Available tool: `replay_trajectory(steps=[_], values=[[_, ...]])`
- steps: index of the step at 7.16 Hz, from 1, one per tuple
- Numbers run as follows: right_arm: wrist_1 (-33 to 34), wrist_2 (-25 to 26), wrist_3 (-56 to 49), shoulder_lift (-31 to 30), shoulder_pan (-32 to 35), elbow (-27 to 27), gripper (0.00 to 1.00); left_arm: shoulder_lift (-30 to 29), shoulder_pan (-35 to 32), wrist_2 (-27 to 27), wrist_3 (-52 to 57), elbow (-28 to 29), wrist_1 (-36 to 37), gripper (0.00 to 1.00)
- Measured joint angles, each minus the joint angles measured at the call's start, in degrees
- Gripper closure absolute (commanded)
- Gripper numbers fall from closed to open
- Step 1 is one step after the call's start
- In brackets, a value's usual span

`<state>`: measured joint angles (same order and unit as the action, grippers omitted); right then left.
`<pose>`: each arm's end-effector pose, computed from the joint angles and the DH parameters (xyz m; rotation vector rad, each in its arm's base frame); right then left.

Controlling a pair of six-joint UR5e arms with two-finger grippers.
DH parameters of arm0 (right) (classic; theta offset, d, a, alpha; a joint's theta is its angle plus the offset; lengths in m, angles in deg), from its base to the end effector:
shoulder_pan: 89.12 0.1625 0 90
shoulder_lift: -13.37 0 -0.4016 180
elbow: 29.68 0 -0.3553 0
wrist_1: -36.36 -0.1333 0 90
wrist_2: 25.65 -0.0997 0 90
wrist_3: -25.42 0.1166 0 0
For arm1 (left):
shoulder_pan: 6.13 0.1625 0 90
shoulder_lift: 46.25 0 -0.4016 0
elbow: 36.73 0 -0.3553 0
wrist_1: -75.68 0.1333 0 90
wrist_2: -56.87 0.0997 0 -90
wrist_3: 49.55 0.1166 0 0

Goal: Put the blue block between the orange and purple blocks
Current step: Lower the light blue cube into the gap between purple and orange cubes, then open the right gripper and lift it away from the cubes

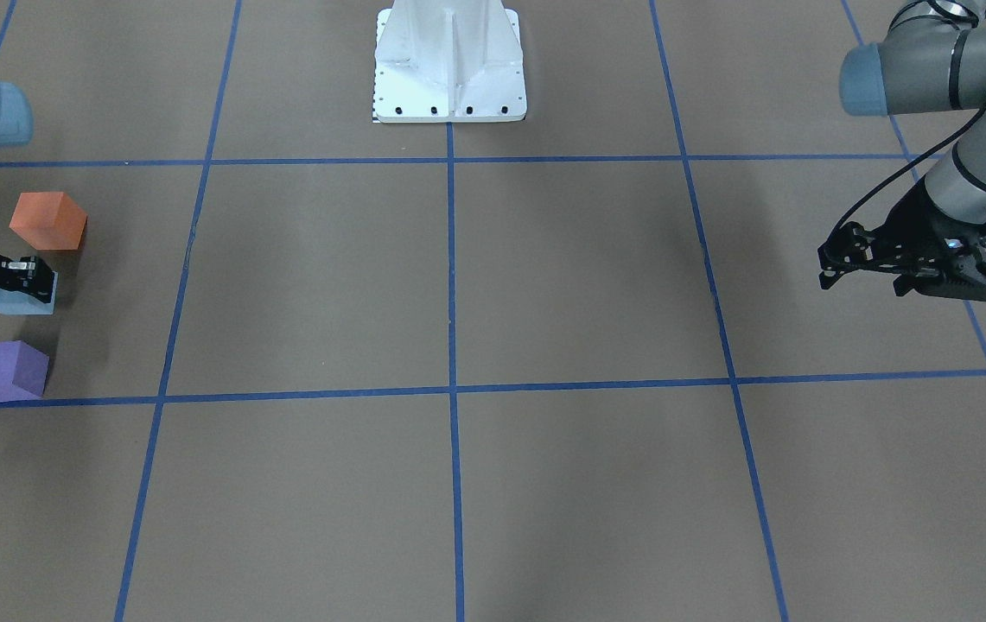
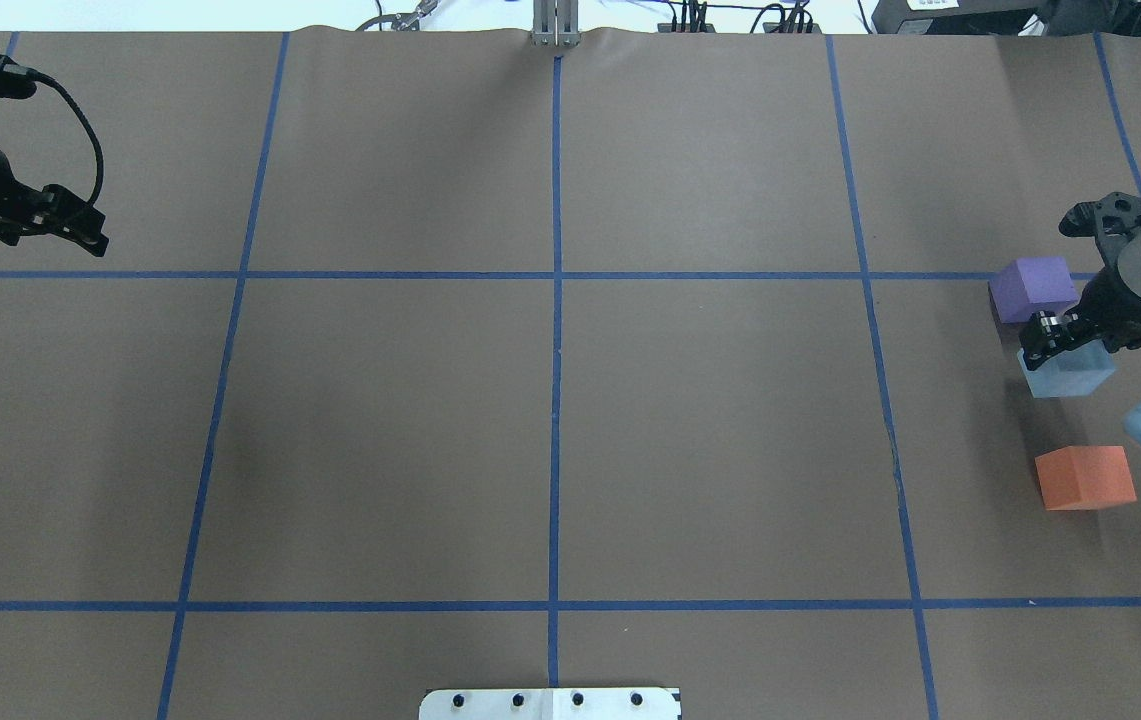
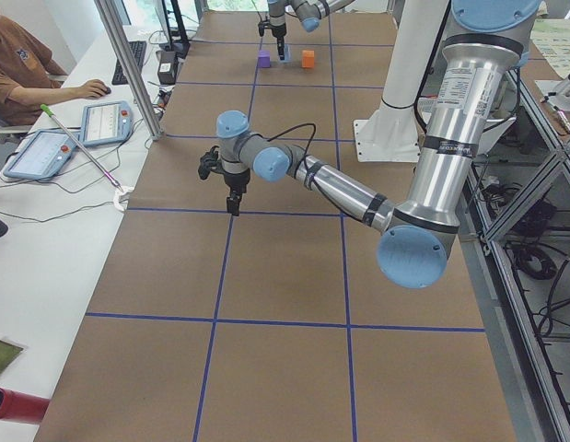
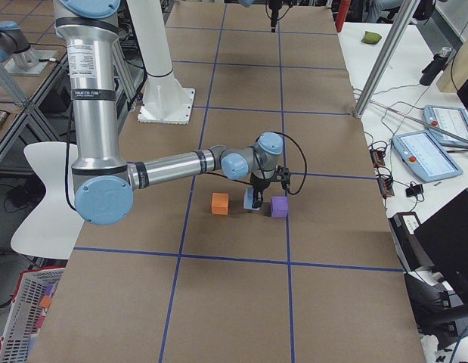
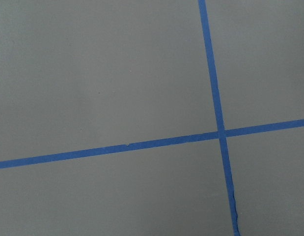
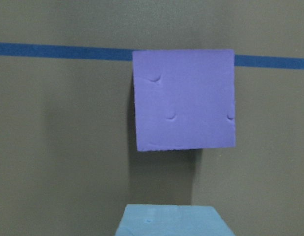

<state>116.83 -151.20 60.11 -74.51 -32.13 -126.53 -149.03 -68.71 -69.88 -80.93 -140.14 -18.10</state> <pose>-0.2123 -0.4470 0.5668 -0.0831 -0.6846 -0.0720 0.1926 -0.5092 0.4285 0.1322 0.7930 0.1024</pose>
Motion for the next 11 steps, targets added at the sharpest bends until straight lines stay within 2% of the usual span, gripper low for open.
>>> replay_trajectory(steps=[3, 5, 9, 11], values=[[0.0, 0.0, 0.0, -0.1, -1.4, 1.1, 0.98, 0.0, 0.0, 0.0, 0.3, 0.3, 0.0, 0.0], [0.0, 0.0, -0.1, -0.1, -1.7, 1.6, 0.0, 0.0, 0.0, 0.0, 0.3, 0.3, 0.0, 0.0], [-0.2, 0.0, 0.0, -0.3, -1.8, 1.4, 0.0, 0.0, 0.0, 0.1, 0.4, 0.3, 0.0, 0.0], [-0.1, -0.2, -0.2, -1.3, -0.1, -3.0, 0.0, -0.1, -0.1, 0.4, 0.5, 0.3, 0.0, 0.0]])
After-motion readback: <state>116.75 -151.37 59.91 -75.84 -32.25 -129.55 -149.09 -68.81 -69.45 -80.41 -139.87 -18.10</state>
